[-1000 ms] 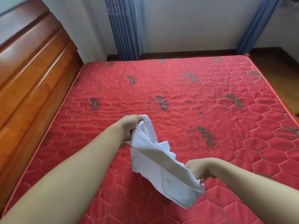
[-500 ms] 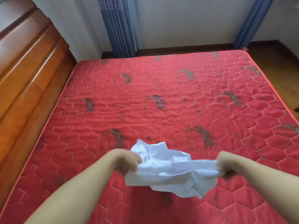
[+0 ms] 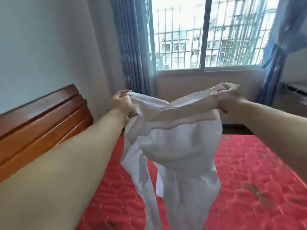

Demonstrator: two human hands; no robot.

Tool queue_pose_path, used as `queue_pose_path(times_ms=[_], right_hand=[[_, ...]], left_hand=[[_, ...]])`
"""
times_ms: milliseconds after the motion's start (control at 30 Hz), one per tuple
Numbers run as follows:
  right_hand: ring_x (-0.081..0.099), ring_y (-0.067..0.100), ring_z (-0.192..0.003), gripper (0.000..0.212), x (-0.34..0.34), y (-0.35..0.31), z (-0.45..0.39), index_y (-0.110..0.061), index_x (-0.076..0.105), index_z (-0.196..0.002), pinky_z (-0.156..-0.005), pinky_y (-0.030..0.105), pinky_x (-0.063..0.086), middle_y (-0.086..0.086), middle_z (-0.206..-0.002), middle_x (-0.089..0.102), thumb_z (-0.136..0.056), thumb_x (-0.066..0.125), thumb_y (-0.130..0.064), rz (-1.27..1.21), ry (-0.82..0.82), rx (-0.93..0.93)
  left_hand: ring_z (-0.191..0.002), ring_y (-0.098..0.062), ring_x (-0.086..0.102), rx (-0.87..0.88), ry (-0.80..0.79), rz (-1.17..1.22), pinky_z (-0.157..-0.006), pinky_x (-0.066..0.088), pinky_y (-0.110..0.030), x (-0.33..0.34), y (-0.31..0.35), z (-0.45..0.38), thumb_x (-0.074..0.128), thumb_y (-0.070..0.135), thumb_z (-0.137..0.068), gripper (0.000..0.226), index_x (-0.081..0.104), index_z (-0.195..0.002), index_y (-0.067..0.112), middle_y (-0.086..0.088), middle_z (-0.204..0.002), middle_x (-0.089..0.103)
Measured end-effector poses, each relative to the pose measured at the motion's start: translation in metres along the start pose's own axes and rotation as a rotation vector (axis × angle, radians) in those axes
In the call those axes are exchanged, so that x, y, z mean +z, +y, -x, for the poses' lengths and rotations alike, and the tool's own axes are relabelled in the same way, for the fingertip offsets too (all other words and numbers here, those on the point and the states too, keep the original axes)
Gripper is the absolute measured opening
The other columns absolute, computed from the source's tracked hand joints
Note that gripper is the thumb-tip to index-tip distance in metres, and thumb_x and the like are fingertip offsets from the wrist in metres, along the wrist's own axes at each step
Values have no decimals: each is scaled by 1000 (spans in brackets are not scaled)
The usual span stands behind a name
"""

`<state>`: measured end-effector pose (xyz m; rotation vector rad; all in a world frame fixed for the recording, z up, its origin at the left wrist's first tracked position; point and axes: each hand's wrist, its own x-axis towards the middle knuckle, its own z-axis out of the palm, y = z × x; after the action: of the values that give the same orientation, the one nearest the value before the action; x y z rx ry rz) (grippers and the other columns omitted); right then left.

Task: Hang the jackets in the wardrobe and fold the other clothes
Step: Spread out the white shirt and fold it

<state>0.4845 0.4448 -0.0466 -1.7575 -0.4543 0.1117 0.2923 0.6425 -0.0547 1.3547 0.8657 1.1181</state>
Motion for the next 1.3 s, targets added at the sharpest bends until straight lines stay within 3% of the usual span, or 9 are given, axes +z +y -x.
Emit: queue_pose_path(times_ms=[67,133,267,600,800,1000,1100,1200,1300], right_hand=[[50,13,-66,14,-15,-37,-26,-15,59,-79,-51,27,43,5,-70,50,-83,50,-6,100,113,-116],[58,23,-84,16,-31,-52,-36,-10,66,-95,-76,35,51,12,-89,61,-86,54,-15,300,164,-219],[60,30,-81,25,-51,-21,2,-5,68,-86,-71,28,45,14,-85,66,-85,49,-22,520,175,-298],[67,22,-101,25,-36,282,181,-20,63,-98,-69,25,44,0,-109,69,-76,54,-27,1388,-492,198],[62,20,-111,40,-22,464,327,-24,58,-118,-81,31,46,-5,-121,62,-80,47,-29,1431,-733,436],[56,19,-120,50,-19,556,431,-24,53,-129,-95,32,45,-5,-133,54,-80,50,-34,1416,-1098,639],[53,19,-124,80,-17,575,432,-20,46,-140,-103,29,40,-3,-137,55,-71,63,-58,1239,-1277,817],[55,19,-121,61,-7,584,396,-25,56,-124,-95,28,42,-1,-133,59,-83,50,-70,1208,-1155,651],[63,24,-96,26,13,603,360,-24,53,-81,-71,32,44,0,-106,66,-95,42,-44,1164,-719,207]], left_hand=[[-74,-13,55,151,-15,-28,-50,45,-13,4,40,-6,40,-2,-97,30,65,-111,8,0,-88,59],[-91,-15,57,234,-28,-85,-66,48,-19,5,55,-7,44,3,-98,28,67,-114,7,-4,-104,64],[-81,-17,62,252,-101,-219,-71,52,-27,2,17,9,54,6,-90,29,68,-75,26,6,-78,66],[-96,-30,65,62,-630,-1170,-76,50,-35,-57,-273,158,51,18,-83,25,64,-102,29,-3,-99,71],[-102,-28,61,-105,-944,-1402,-80,45,-35,-129,-451,278,48,24,-87,27,53,-113,28,-2,-112,64],[-115,-26,57,-313,-1455,-1581,-90,44,-34,-171,-541,356,47,29,-89,31,57,-119,27,-1,-126,59],[-113,-24,59,-356,-1673,-1721,-94,44,-38,-163,-557,358,54,58,-84,45,66,-107,21,0,-119,66],[-105,-25,61,-164,-1495,-1685,-90,41,-39,-127,-569,339,47,66,-86,48,63,-90,21,-3,-109,67],[-113,-23,56,164,-1129,-1413,-89,40,-34,-82,-598,317,44,37,-96,27,59,-115,26,2,-118,61]])
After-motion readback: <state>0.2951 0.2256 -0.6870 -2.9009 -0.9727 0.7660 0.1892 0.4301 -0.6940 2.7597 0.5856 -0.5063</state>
